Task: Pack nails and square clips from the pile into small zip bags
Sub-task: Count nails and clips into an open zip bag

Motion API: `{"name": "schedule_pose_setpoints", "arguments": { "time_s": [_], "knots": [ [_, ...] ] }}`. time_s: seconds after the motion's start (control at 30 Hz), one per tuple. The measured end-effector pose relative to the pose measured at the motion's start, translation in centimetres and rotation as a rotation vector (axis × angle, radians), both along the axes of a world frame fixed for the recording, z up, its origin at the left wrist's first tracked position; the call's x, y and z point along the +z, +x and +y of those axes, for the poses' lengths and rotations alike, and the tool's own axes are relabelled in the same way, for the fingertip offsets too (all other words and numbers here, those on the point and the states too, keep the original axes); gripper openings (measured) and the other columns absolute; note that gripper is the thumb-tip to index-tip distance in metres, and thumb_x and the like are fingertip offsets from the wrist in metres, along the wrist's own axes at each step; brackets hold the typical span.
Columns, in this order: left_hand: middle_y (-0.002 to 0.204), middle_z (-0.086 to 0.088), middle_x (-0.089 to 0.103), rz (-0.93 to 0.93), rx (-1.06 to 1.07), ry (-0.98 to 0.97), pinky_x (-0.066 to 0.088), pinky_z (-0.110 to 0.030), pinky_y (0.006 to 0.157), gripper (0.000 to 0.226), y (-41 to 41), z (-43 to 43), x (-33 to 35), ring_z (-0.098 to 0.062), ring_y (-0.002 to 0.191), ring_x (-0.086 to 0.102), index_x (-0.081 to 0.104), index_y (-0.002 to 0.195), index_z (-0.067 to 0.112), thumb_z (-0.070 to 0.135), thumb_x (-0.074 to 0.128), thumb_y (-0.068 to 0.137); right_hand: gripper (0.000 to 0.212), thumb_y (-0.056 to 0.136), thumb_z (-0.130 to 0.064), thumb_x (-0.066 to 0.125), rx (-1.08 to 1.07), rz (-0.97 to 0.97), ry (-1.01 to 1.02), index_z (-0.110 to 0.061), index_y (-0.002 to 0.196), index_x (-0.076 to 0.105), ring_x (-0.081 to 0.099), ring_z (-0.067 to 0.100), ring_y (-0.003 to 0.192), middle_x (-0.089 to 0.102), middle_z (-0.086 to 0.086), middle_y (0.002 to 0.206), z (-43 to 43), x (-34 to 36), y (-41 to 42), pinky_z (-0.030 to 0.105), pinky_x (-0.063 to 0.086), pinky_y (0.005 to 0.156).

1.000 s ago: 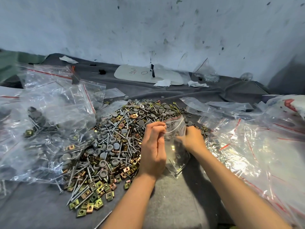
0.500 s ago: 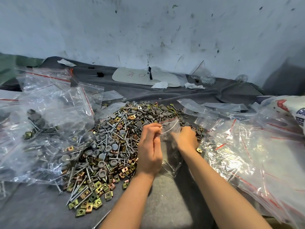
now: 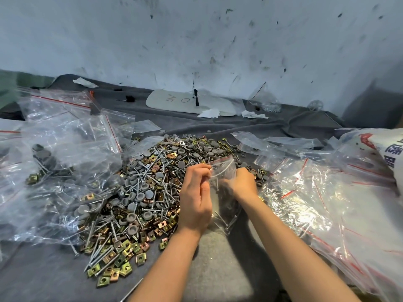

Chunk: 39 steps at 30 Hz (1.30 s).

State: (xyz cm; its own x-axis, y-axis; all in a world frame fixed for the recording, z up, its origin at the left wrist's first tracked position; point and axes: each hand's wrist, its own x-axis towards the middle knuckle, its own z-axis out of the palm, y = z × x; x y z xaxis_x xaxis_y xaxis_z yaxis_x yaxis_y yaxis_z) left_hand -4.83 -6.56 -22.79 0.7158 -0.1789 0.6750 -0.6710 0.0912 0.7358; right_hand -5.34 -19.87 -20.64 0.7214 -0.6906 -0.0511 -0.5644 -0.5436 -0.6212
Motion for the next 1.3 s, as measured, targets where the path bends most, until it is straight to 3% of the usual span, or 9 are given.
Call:
{"name": "schedule_pose_setpoints", "arguments": {
  "time_s": [0.33, 0.43, 0.57, 0.67, 0.8, 0.9, 1.0, 1.17, 1.3],
  "knots": [
    [0.103, -0.003, 0.054, 0.004, 0.024, 0.021, 0.047, -0.026, 0.084, 0.019, -0.1, 0.0, 0.2, -0.011, 0.092, 0.054, 0.057, 0.093, 0.0, -0.002, 0.04, 0.084, 0.028, 0.081, -0.041, 0.071, 0.141, 0.089, -0.063, -0.019, 0.098, 0.066, 0.062, 0.02, 0.089, 0.068, 0.0, 0.091, 1.5, -0.5, -0.4, 0.042, 0.049, 0.088],
    [0.102, 0.0, 0.054, 0.004, 0.036, 0.013, 0.047, -0.023, 0.082, 0.019, -0.1, 0.1, 0.2, -0.009, 0.09, 0.053, 0.057, 0.094, 0.0, -0.001, 0.04, 0.085, 0.016, 0.078, -0.026, 0.074, 0.139, 0.069, -0.012, -0.016, 0.086, 0.064, 0.064, 0.022, 0.084, 0.067, 0.003, 0.085, 1.2, -0.4, -0.4, 0.044, 0.053, 0.084],
    [0.104, -0.004, 0.056, -0.001, 0.034, 0.019, 0.047, -0.029, 0.085, 0.019, 0.1, 0.1, 0.0, -0.014, 0.095, 0.055, 0.057, 0.094, 0.0, -0.001, 0.04, 0.085, 0.021, 0.073, -0.016, 0.076, 0.206, -0.028, 0.072, -0.025, 0.065, 0.058, 0.062, 0.015, 0.068, 0.063, -0.005, 0.07, 0.3, 0.3, -1.6, 0.026, 0.051, 0.058],
    [0.103, -0.003, 0.055, -0.008, 0.029, 0.023, 0.047, -0.026, 0.086, 0.019, 0.3, -0.2, -0.2, -0.008, 0.096, 0.053, 0.057, 0.093, 0.002, -0.001, 0.04, 0.084, 0.019, 0.076, -0.015, 0.075, 0.218, -0.067, 0.1, -0.026, 0.067, 0.061, 0.065, 0.018, 0.074, 0.068, 0.001, 0.076, -0.2, 0.5, -2.3, 0.033, 0.055, 0.065],
    [0.102, -0.004, 0.056, 0.001, 0.012, 0.032, 0.046, -0.025, 0.086, 0.019, 0.3, -0.2, -0.3, -0.008, 0.096, 0.053, 0.056, 0.092, 0.002, -0.001, 0.04, 0.083, 0.021, 0.08, 0.0, 0.069, 0.08, -0.34, 0.225, -0.016, 0.094, 0.066, 0.068, 0.023, 0.085, 0.07, 0.011, 0.097, -0.7, 2.4, -2.9, 0.039, 0.058, 0.078],
    [0.105, -0.005, 0.056, 0.002, -0.017, 0.016, 0.046, -0.024, 0.086, 0.019, 0.1, -0.1, -0.1, -0.008, 0.097, 0.053, 0.056, 0.093, 0.003, 0.005, 0.039, 0.087, 0.019, 0.084, -0.001, 0.064, 0.117, -0.664, 0.27, -0.018, 0.094, 0.064, 0.07, 0.022, 0.08, 0.072, 0.01, 0.085, -0.2, 6.1, -3.8, 0.035, 0.058, 0.076],
    [0.108, -0.004, 0.054, -0.037, -0.066, -0.015, 0.043, -0.013, 0.084, 0.019, -0.3, 0.1, 0.2, -0.002, 0.097, 0.052, 0.053, 0.097, 0.01, 0.013, 0.037, 0.088, 0.012, 0.088, -0.006, 0.063, 0.334, -0.783, 0.158, -0.017, 0.092, 0.062, 0.07, 0.011, 0.076, 0.073, 0.002, 0.077, 1.4, 9.1, -4.8, 0.027, 0.057, 0.072],
    [0.113, -0.006, 0.056, -0.064, -0.113, -0.079, 0.045, -0.024, 0.089, 0.019, -0.5, 0.2, 0.3, -0.012, 0.106, 0.055, 0.055, 0.105, 0.014, 0.018, 0.038, 0.099, 0.018, 0.081, -0.014, 0.074, 0.555, -0.48, -0.265, -0.022, 0.086, 0.058, 0.062, 0.015, 0.086, 0.068, -0.001, 0.081, 3.1, 10.3, -5.6, 0.031, 0.048, 0.079],
    [0.116, -0.005, 0.055, -0.062, -0.125, -0.076, 0.045, -0.024, 0.089, 0.018, -0.5, 0.3, 0.3, -0.012, 0.107, 0.055, 0.055, 0.105, 0.014, 0.015, 0.039, 0.096, 0.009, 0.081, -0.017, 0.074, 0.608, -0.49, -0.29, -0.015, 0.088, 0.07, 0.059, 0.012, 0.09, 0.068, -0.007, 0.084, 2.6, 10.1, -5.5, 0.024, 0.046, 0.08]
  ]
}}
